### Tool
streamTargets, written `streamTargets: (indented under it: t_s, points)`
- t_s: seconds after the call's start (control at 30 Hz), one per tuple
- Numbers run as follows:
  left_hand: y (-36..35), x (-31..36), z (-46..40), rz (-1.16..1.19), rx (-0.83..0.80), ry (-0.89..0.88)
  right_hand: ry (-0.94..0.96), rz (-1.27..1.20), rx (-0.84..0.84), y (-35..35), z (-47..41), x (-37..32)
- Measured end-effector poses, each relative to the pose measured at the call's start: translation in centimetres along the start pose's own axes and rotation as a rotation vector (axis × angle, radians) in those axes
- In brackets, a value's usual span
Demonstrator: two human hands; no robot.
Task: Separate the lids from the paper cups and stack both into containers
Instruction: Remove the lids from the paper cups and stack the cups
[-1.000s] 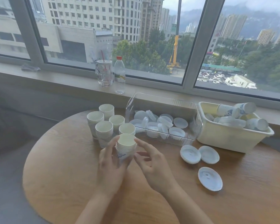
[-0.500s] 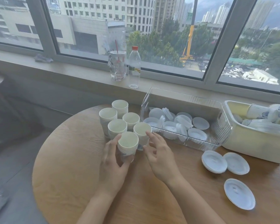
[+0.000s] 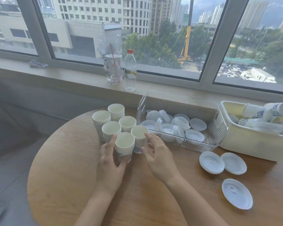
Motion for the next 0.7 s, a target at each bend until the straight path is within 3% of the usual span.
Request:
streamTargets:
  t_s: [0.1,0.27,0.47,0.7]
  points:
    - [0.9,1.5,0.1,-0.068,0.040,-0.041,0.029,0.043,0.006,1.3,0.4,-0.7]
    - [2.1,7.2,0.2,-0.276,0.133,-0.307,0.083,0.168,0.074,5.7,1.3,-1.5]
    - [-1.6,14.7,-0.1,-0.273,0.061,-0.455,0.067,0.256,0.191,13.1,3.1,0.5]
    - [-11.0,22.7,1.5,-0.161,-0.097,-0.594,-0.061,0.341,0.297,23.4,6.1,7.1]
Point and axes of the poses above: each hand's wrist, its own z-axis away from the middle knuckle, its own y-axis out of the back of the hand, x = y × z, the point moved 10 cm from there along -z, towards the middle knuckle
